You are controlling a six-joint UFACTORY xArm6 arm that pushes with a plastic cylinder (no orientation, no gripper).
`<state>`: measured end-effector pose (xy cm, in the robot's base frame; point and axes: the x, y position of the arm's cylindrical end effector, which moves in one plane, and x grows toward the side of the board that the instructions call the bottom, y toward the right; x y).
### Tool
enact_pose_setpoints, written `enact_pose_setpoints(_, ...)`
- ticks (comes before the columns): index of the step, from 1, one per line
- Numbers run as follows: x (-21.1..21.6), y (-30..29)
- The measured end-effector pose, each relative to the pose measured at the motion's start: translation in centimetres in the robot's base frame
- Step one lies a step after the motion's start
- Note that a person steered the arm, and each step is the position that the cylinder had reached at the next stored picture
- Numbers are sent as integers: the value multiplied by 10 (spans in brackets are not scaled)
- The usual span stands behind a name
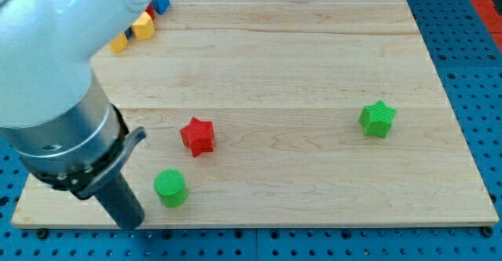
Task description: Push the red star and green circle to the left side
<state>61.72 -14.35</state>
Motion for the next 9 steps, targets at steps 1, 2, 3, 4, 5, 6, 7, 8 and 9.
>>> enact_pose_setpoints(1,-37,5)
enact_pose_setpoints(2,-39,48)
enact_pose_setpoints(3,-18,29)
enact_pose_setpoints(4,2,4)
enact_pose_setpoints(5,-4,52)
enact_pose_setpoints(6,-33,44)
enact_pose_setpoints(7,-68,12)
enact_pose_setpoints(8,-92,-15)
enact_pose_setpoints(9,-107,-35)
